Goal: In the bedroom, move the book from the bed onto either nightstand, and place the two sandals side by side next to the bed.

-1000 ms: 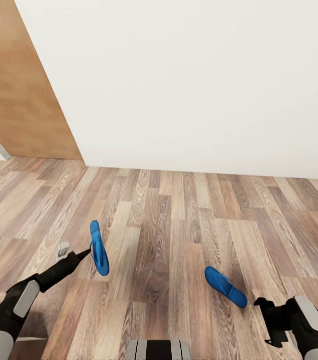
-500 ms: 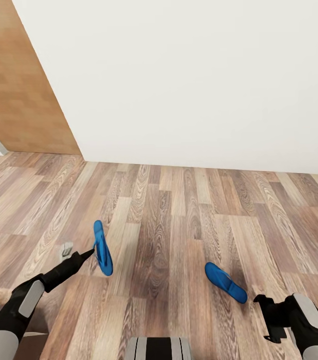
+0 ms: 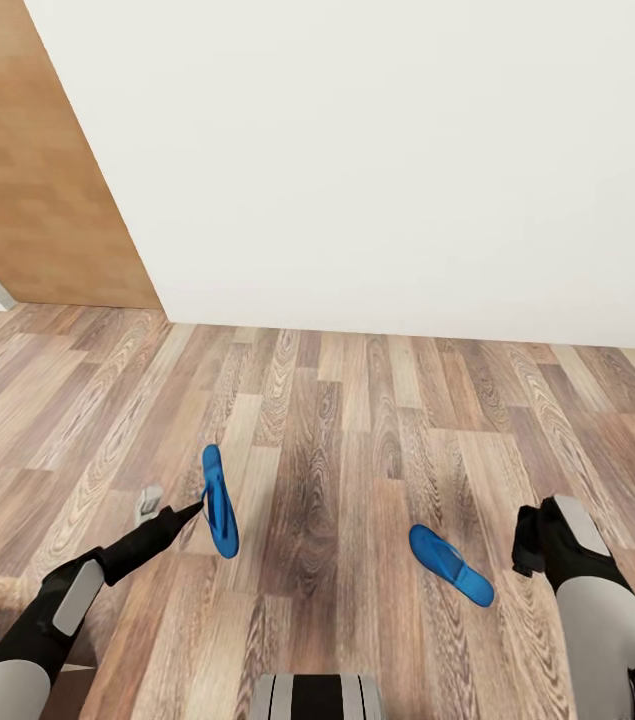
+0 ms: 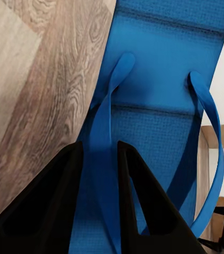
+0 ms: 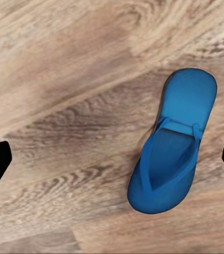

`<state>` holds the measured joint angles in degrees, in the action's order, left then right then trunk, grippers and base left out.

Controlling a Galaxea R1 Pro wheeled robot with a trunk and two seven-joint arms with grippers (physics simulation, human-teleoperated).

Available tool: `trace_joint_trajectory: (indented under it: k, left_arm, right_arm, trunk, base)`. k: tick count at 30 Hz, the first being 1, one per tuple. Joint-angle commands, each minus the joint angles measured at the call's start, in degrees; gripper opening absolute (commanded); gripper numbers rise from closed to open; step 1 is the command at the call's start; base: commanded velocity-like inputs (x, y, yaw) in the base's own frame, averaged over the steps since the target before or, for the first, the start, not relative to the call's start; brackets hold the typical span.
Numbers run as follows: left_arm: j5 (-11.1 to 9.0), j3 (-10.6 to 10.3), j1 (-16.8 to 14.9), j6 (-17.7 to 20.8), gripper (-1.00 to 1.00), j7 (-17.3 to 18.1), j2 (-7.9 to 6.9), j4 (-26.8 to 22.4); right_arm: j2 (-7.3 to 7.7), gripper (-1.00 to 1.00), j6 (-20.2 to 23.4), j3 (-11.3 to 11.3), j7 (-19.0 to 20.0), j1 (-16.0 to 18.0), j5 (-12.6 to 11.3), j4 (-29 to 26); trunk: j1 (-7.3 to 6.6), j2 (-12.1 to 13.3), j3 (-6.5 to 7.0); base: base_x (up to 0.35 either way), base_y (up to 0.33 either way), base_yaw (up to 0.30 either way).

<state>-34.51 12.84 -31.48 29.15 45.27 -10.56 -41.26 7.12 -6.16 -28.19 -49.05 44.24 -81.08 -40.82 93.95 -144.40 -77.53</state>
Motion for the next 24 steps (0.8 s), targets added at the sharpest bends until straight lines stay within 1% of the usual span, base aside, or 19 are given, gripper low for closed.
trace_joint_trajectory:
  k: [1,6,15,21,24]
  left_arm:
    - [-0.15,0.07,-0.01,0.28,-1.00,-0.15,0.01,0.01]
    - [-0.14,0.11,-0.01,0.22,-1.00,-0.18,0.01,0.22]
    - [-0.18,0.10,0.00,0.21,-1.00,-0.19,0.08,0.30]
    - [-0.21,0.09,-0.01,0.21,-1.00,-0.19,0.10,0.30]
    - [-0.21,0.08,0.01,0.21,-1.00,-0.19,0.10,0.30]
  right_arm:
    - [-0.09,1.00,-0.69,-0.01,0.00,0.07,-0.55,0.60]
    - [-0.16,1.00,-0.85,-0.02,0.07,0.14,-0.57,4.09]
    - [-0.17,1.00,-0.94,0.05,0.10,0.15,-0.49,5.00]
    - [-0.25,1.00,-0.95,0.06,0.09,0.15,-0.49,5.01]
    - [-0.26,1.00,-0.96,0.06,0.08,0.15,-0.49,5.02]
  trunk:
    - [-0.01,-0.01,-0.04]
    - [-0.01,-0.01,-0.04]
    - [-0.01,-0.01,-0.04]
    - [-0.01,-0.01,-0.04]
    - [-0.01,-0.01,-0.04]
  base:
    - [0.000,0.000,0.000]
    - [0.000,0.000,0.000]
    - [0.002,0.000,0.000]
    - [0.199,0.000,0.000]
    - [0.113,0.000,0.000]
